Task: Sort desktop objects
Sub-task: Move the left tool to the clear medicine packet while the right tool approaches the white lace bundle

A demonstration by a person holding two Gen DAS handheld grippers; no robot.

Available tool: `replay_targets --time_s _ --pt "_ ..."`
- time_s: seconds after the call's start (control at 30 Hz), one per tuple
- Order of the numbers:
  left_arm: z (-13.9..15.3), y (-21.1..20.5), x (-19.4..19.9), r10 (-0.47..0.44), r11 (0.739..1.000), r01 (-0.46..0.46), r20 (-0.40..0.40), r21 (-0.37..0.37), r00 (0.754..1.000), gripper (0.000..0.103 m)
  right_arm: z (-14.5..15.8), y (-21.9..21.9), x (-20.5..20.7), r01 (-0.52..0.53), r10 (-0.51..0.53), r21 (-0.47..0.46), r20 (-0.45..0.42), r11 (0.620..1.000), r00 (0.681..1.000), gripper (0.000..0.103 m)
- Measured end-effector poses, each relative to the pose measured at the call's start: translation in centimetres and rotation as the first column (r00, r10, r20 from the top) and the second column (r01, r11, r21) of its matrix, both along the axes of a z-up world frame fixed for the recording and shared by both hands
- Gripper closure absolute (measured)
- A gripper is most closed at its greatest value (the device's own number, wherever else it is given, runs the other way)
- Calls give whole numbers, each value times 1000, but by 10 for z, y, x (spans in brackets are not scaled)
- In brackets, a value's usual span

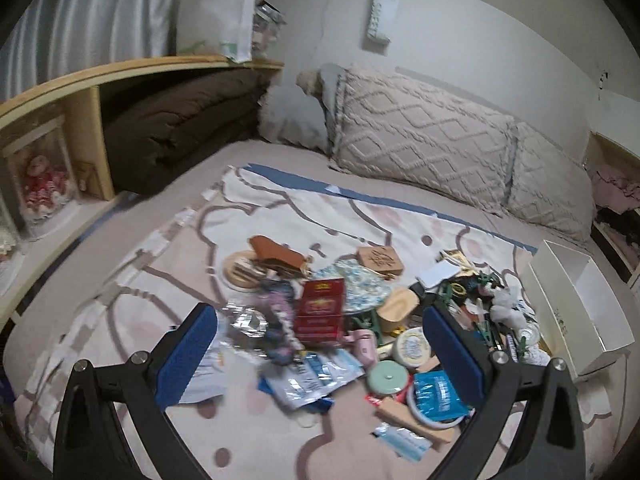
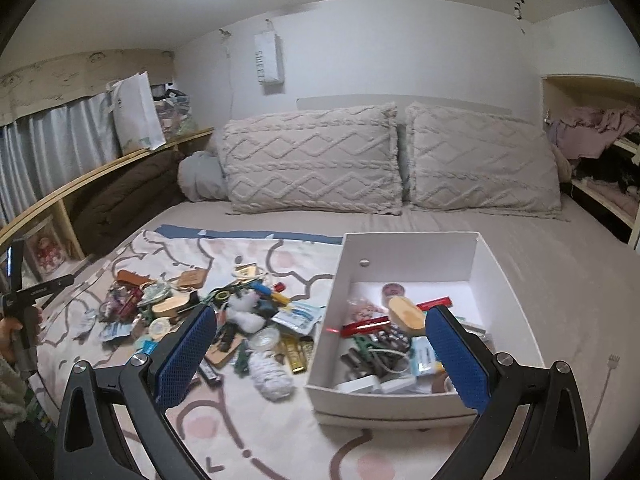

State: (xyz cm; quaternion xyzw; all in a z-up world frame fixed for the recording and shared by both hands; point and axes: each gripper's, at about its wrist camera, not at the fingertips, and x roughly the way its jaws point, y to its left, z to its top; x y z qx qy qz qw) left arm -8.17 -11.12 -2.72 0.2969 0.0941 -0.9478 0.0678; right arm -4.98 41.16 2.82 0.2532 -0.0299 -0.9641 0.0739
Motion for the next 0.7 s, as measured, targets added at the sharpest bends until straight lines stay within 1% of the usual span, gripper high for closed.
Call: replay_targets --time_s 0.2,0.4,0.6,0.7 --pt "-7 -27 25 51 998 -50 -42 32 998 0 -3 -18 15 5 -5 -3 -12 1000 1000 0" --pt "-27 -45 44 90 995 -88 -57 36 994 0 -12 -32 29 32 -32 -9 -16 999 999 0" --pt "-51 -59 50 109 994 -108 -30 28 994 0 -32 -45 34 56 -56 -32 4 998 998 0" --pt "-61 -66 51 114 993 -113 -21 32 993 0 -46 -53 34 66 -65 -25 16 998 998 0"
